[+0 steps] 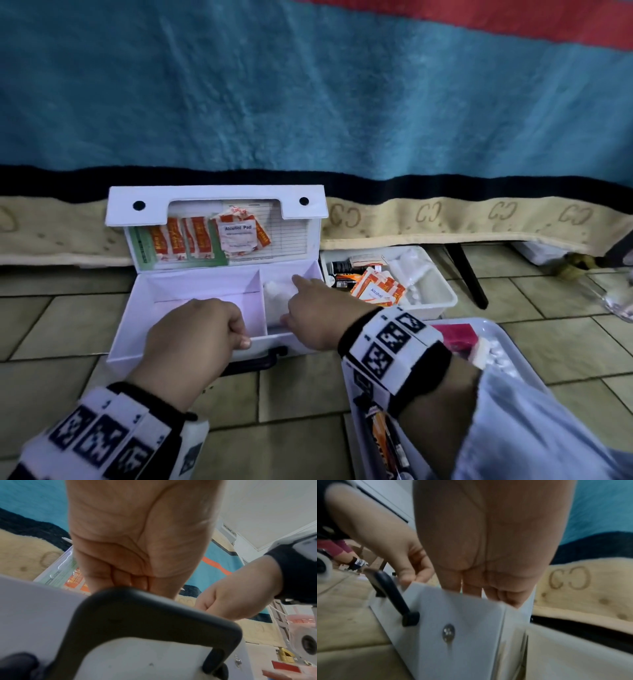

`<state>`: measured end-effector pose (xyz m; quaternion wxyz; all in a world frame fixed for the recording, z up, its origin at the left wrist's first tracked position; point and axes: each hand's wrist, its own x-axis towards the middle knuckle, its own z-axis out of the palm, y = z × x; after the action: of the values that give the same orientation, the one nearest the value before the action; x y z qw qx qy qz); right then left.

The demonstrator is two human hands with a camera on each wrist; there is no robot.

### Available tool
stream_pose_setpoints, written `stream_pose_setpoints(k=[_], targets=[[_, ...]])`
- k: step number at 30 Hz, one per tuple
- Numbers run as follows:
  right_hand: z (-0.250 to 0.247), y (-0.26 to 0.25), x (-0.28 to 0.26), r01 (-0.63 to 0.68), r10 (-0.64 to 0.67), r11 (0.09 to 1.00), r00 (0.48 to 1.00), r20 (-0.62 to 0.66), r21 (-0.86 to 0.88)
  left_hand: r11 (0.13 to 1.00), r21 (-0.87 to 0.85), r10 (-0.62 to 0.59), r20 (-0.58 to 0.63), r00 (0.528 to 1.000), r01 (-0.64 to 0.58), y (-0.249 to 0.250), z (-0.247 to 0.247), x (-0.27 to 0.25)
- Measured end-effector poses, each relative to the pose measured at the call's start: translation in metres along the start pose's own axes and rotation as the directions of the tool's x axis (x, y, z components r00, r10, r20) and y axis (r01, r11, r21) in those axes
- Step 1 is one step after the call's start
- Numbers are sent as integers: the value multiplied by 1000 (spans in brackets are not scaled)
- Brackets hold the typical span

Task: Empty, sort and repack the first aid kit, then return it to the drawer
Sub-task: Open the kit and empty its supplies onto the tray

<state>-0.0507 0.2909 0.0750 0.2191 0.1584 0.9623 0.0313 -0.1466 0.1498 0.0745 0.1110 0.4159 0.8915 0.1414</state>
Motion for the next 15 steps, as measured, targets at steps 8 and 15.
stream_pose_setpoints(k=[8, 15], targets=[[-15, 2, -19, -46, 162, 951, 916, -367, 305, 1000, -12, -8, -32, 999, 8, -3, 3, -1], [-27, 75, -125, -43, 476, 763, 712, -515, 645, 1000, -3, 25, -19, 1000, -25, -3, 2, 0]])
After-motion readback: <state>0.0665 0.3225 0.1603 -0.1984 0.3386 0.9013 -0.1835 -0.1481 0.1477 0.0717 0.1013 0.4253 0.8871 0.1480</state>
